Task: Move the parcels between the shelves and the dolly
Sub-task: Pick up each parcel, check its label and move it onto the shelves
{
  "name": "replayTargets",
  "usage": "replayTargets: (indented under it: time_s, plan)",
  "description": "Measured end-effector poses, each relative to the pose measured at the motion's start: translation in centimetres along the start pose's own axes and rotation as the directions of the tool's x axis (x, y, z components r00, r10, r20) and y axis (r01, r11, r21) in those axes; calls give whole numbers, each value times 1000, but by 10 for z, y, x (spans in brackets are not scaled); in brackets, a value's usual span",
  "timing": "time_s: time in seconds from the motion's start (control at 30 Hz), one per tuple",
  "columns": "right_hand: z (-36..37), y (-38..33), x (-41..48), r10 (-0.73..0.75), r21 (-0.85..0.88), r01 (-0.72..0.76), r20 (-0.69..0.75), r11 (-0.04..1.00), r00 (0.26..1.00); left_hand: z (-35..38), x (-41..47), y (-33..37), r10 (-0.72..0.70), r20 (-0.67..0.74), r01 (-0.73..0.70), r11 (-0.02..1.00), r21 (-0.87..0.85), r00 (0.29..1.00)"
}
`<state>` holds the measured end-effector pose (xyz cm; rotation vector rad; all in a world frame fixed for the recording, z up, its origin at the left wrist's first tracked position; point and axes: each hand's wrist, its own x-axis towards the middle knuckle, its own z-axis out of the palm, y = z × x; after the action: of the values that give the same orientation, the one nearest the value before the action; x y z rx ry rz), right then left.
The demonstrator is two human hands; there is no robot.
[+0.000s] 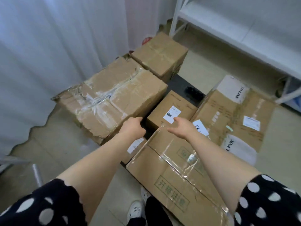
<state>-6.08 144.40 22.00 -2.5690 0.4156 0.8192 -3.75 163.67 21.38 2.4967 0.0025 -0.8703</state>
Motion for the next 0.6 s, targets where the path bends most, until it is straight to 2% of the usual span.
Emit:
replayTargets:
  time_s: [0.1,0.3,0.47,0.6]
  plan:
    - [-28,38,-53,71,56,-66,-95,996,993,-2,-30,48,128,23,-130,977,170,991]
    - [-61,123,-158,200,181,-164,-204,970,958,32,-81,143,344,88,-349,847,401,935]
    - [-72,209,-233,378,282,-307,-244,909,893,86,-127,227,469,191,-496,709,501,862]
    - [-72,286,-287,452,338,-357,-268,871,851,145,-169,298,551,266,-597,600,532,791]
